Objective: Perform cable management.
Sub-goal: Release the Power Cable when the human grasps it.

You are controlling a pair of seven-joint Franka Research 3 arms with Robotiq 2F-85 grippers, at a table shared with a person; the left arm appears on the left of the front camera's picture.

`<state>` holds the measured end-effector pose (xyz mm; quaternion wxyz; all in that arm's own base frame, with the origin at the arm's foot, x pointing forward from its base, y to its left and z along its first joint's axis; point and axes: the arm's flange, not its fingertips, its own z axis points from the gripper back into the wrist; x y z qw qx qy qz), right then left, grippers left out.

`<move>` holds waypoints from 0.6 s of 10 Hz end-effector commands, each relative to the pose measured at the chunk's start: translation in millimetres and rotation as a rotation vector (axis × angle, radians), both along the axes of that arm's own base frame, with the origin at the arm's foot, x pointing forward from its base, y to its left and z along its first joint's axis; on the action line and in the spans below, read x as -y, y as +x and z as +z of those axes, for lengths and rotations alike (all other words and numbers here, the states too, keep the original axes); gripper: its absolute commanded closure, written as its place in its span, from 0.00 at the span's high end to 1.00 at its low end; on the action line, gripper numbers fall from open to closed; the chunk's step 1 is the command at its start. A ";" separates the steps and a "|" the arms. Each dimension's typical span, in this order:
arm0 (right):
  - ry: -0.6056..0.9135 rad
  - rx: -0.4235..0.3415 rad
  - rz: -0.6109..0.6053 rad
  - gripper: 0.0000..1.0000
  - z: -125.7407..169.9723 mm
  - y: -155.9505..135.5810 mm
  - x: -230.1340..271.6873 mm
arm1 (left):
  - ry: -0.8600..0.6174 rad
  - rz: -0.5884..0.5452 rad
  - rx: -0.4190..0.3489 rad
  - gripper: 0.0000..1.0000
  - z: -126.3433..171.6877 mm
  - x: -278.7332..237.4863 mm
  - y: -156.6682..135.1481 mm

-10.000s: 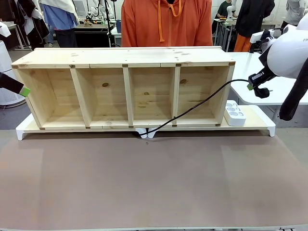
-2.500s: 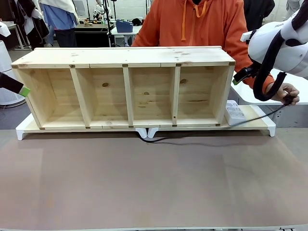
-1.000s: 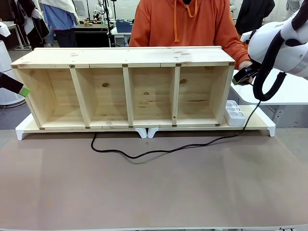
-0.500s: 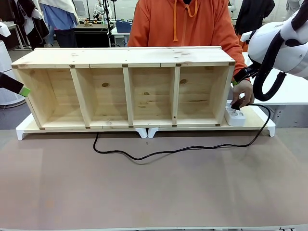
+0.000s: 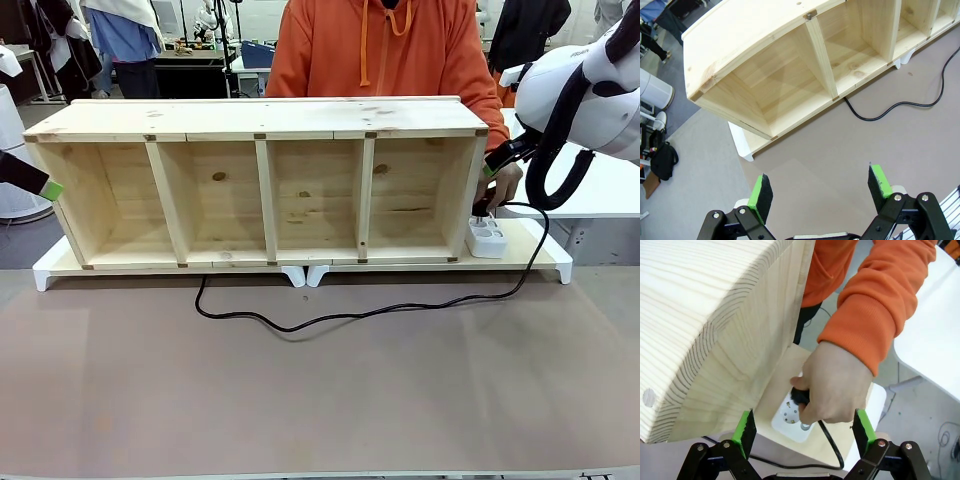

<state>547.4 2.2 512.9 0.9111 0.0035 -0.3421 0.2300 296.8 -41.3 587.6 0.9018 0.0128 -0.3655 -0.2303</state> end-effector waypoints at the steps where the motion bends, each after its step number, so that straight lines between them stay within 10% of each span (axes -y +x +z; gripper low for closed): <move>1: 0.008 0.001 -0.005 1.00 1.4 -0.1 -1.7 | 0.000 0.001 0.001 1.00 -0.2 -0.3 0.7; 6: 0.008 0.001 -0.005 1.00 1.4 -0.1 -1.7 | 0.000 0.001 0.001 1.00 -0.2 -0.3 0.7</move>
